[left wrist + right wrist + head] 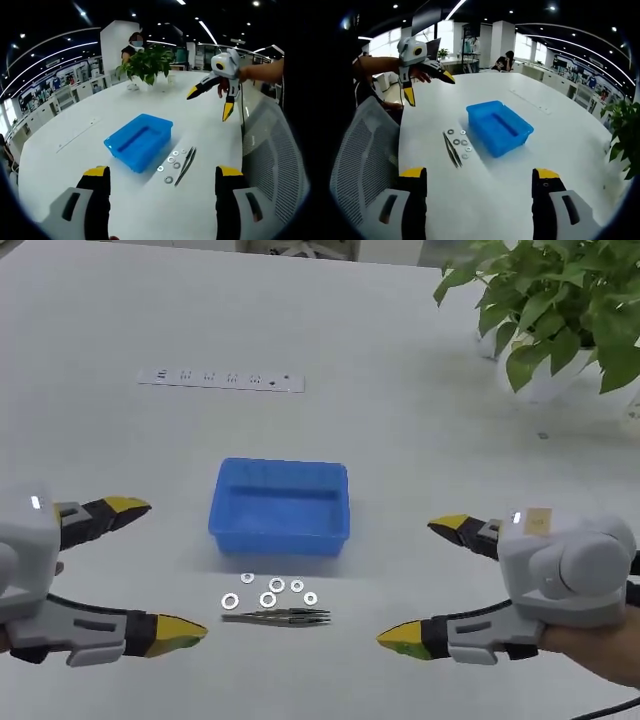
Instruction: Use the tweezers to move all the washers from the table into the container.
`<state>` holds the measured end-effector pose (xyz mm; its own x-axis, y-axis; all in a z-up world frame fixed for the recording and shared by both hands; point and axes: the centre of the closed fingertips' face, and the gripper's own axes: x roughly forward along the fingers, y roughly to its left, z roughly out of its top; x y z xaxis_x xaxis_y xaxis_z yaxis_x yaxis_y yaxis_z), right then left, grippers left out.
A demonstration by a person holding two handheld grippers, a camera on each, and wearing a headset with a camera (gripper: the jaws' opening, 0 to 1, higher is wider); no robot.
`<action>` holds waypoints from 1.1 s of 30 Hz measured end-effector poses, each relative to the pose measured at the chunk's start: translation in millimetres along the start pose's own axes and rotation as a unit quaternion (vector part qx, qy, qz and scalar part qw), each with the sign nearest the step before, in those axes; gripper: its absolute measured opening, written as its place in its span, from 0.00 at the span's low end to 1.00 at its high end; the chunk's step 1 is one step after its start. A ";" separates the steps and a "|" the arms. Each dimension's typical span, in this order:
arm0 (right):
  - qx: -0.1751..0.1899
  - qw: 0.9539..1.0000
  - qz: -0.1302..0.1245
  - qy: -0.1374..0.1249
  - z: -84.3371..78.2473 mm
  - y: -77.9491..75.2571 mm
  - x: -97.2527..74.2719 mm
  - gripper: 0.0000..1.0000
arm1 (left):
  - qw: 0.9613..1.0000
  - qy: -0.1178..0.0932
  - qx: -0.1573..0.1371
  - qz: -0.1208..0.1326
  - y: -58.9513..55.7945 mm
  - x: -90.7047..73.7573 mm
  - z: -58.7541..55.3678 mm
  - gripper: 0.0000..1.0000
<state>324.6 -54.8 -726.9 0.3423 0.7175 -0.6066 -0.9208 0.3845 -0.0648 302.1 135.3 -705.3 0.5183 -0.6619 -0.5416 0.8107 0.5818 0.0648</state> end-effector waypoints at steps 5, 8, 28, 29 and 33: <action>-0.018 1.000 0.013 0.008 -3.0 2.7 5.9 0.84 | 1.000 0.005 0.012 -0.016 -8.2 4.9 -3.6 0.82; -0.024 0.999 0.019 0.013 -5.5 3.8 8.7 0.82 | 1.000 0.010 0.016 -0.023 -11.9 8.6 -5.9 0.79; -0.095 0.991 0.085 0.030 -9.6 18.8 35.8 0.60 | 0.996 0.042 0.046 -0.066 -27.1 32.3 -28.9 0.52; -0.099 0.991 0.088 0.031 -9.4 19.5 37.0 0.59 | 0.995 0.046 0.048 -0.068 -27.7 33.6 -30.7 0.51; -0.115 0.988 0.101 0.034 -9.0 24.9 43.8 0.54 | 0.995 0.054 0.049 -0.075 -29.3 36.7 -34.5 0.47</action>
<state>315.0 -19.1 -762.2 0.1403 0.7230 -0.6765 -0.9899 0.0888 -0.1103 287.9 110.2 -756.0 0.3614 -0.6804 -0.6376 0.9023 0.4277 0.0550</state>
